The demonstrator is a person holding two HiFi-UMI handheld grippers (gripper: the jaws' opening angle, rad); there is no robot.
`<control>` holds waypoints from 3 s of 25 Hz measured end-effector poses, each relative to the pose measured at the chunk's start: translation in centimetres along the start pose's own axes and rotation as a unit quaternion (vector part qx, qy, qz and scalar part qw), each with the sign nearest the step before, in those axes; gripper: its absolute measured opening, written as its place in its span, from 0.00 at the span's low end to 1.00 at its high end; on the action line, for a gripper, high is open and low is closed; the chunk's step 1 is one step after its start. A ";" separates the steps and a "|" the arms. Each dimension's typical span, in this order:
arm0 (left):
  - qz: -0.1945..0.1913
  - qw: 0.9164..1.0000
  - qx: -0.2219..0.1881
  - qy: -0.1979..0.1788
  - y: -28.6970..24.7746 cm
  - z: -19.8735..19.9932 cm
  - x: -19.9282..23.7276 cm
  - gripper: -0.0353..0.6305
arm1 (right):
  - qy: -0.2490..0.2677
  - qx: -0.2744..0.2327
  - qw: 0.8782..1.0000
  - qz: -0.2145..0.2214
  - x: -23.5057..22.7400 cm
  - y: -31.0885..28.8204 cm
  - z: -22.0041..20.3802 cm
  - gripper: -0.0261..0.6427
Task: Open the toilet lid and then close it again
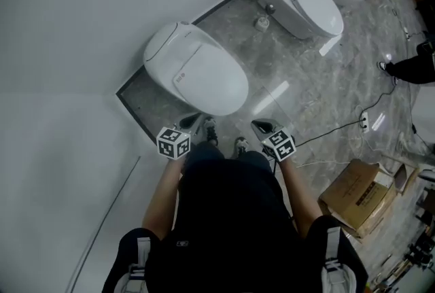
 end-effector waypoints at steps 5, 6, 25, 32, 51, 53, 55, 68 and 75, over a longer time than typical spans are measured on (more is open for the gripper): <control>-0.033 0.999 0.018 -0.020 -1.6 1.4 1.9 0.08 | -0.030 -0.007 0.999 -0.026 -0.2 -1.3 0.7 0.05; -0.039 0.999 0.021 -0.025 -1.9 1.7 2.2 0.08 | -0.035 -0.009 0.999 -0.031 -0.3 -1.6 0.8 0.05; -0.076 0.994 0.069 -0.044 -3.2 0.7 5.3 0.08 | -0.102 -0.012 0.993 -0.062 -0.4 -4.5 -0.8 0.05; -0.068 0.991 0.110 -0.041 -5.5 -1.3 6.0 0.08 | -0.125 -0.009 0.991 -0.048 -3.5 -6.3 -2.2 0.04; -0.085 0.983 0.145 -0.073 -16.5 -3.7 4.6 0.08 | -0.217 0.038 0.975 0.002 -14.5 -16.1 -13.4 0.05; -0.082 0.983 0.152 -0.065 -17.4 -4.8 4.9 0.08 | -0.223 0.053 0.973 0.011 -15.7 -17.4 -14.7 0.05; -0.080 0.982 0.161 -0.056 -18.1 -6.1 5.4 0.08 | -0.231 0.067 0.970 0.016 -16.8 -18.6 -16.1 0.05; -0.069 0.981 0.180 -0.021 -23.0 -11.3 8.5 0.08 | -0.251 0.097 0.963 0.028 -21.6 -23.8 -20.9 0.05; -0.065 0.979 0.191 -0.003 -23.9 -13.8 9.5 0.08 | -0.255 0.097 0.962 0.013 -23.9 -26.4 -22.6 0.25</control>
Point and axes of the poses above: the fingertips, and each gripper's own axes: y backward along the fingers, x to its left, z out of its top, the point moved 4 cm from there along y, backward along the fingers, and after that the axes turned 10 degrees about z, right-handed, at the moved point
